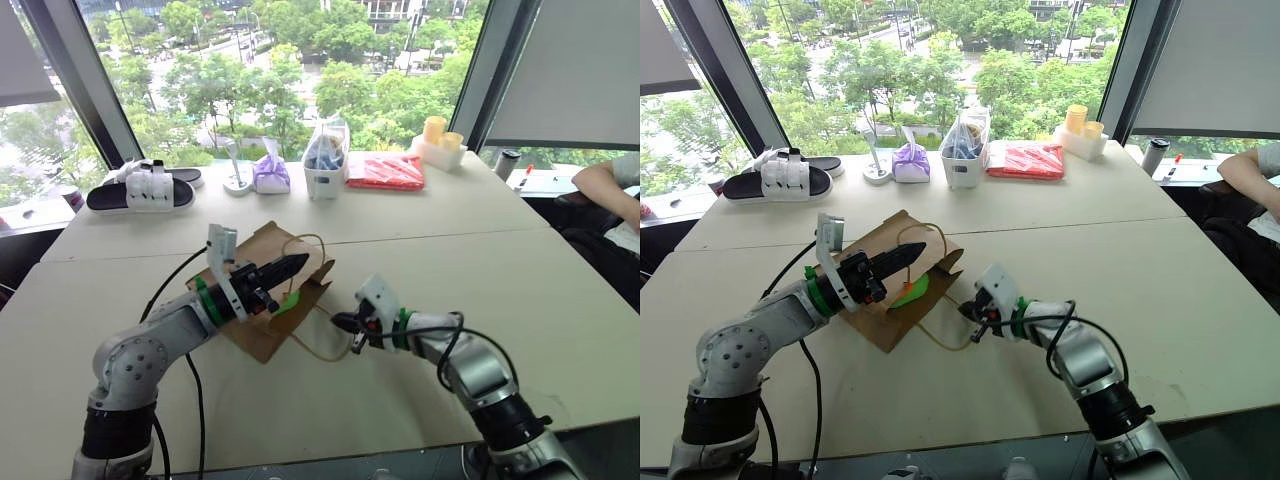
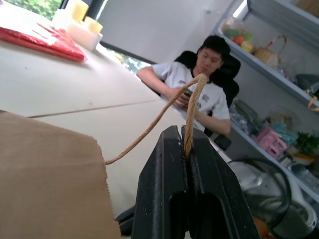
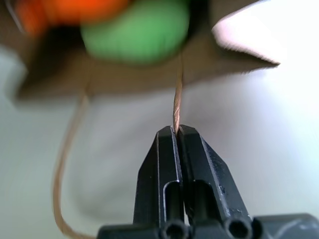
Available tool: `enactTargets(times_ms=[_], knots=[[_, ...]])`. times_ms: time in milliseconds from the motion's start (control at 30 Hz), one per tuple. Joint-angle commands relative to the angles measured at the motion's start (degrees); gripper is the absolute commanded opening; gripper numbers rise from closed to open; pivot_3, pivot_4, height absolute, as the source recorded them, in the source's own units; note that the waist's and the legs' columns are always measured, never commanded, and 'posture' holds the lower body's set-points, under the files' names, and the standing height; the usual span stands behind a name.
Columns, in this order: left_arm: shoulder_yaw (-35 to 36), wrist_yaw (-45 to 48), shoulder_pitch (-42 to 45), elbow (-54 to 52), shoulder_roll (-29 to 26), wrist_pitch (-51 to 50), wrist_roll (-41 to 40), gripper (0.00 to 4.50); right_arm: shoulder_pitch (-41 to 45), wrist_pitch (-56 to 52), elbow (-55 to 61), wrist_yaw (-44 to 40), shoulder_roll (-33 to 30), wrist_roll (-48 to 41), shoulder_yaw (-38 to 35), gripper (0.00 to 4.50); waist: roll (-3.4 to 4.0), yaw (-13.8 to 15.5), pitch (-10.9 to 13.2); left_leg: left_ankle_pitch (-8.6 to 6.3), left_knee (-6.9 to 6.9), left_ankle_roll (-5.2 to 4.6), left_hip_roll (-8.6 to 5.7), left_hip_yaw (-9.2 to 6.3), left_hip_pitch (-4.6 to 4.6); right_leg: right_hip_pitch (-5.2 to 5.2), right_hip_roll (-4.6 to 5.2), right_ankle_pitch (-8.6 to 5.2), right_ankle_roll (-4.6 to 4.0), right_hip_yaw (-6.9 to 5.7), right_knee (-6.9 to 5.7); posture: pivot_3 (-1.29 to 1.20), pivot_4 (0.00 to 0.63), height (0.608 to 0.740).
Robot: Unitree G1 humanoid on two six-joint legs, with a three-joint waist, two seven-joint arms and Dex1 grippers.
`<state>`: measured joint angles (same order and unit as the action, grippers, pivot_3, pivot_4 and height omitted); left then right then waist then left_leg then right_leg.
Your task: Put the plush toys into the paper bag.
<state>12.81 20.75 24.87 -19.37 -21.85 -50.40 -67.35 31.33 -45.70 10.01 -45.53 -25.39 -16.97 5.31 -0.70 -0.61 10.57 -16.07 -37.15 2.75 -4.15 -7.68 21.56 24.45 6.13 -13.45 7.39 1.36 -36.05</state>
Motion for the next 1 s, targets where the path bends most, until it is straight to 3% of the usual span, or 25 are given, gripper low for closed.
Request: enactTargets(times_ms=[33, 300, 567, 700, 1000], knots=[[2.6, -2.2, 2.8, -0.8, 0.8, 1.7, -3.3, 0.00, 6.5, -7.4, 5.3, -2.4, -3.1, -9.1, -7.8, 0.02, 0.00, 0.0, 0.0, 0.00, 0.01, 0.00, 0.00, -0.02, -0.01, -0.02, 0.00, 0.00, 0.00, -0.02, 0.01, 0.00, 0.150, 0.740], [1.6, -3.8, 5.4, 3.9, 3.5, 4.2, -1.4, 0.00, 16.3, -13.1, 0.6, -2.2, -7.6, -16.2, -13.6, 0.02, -0.03, 0.0, 0.0, -0.02, 0.05, -0.04, 0.00, 0.13, 0.01, -0.02, 0.00, 0.00, 0.00, -0.06, 0.07, 0.00, 0.150, 0.740], [1.5, -5.6, 7.7, 6.8, 6.8, 5.9, 0.0, 0.00, 20.4, -15.6, -3.3, 2.2, -5.2, -22.1, -19.1, 0.02, -0.04, 0.0, 0.0, -0.02, 0.04, -0.04, 0.01, 0.22, 0.03, -0.01, 0.01, 0.00, 0.00, -0.05, 0.07, 0.00, 0.150, 0.740], [6.2, -11.1, 10.4, 8.0, 8.5, 5.4, -8.5, 0.00, 23.1, -19.2, -4.8, 5.6, -3.8, -26.8, -23.3, 0.02, -0.05, 0.0, 0.0, -0.02, 0.03, -0.04, 0.01, 0.10, 0.06, 0.02, 0.01, 0.00, 0.00, -0.05, 0.07, 0.00, 0.150, 0.740], [3.2, -12.4, 8.4, 9.0, 8.5, 5.0, -4.5, 0.00, 19.9, -18.4, -5.5, 9.7, -3.4, -25.2, -19.1, 0.02, -0.05, 0.0, 0.0, -0.02, 0.03, -0.03, 0.00, 0.20, 0.08, 0.04, 0.02, 0.00, 0.01, -0.05, 0.07, 0.00, 0.150, 0.740]])
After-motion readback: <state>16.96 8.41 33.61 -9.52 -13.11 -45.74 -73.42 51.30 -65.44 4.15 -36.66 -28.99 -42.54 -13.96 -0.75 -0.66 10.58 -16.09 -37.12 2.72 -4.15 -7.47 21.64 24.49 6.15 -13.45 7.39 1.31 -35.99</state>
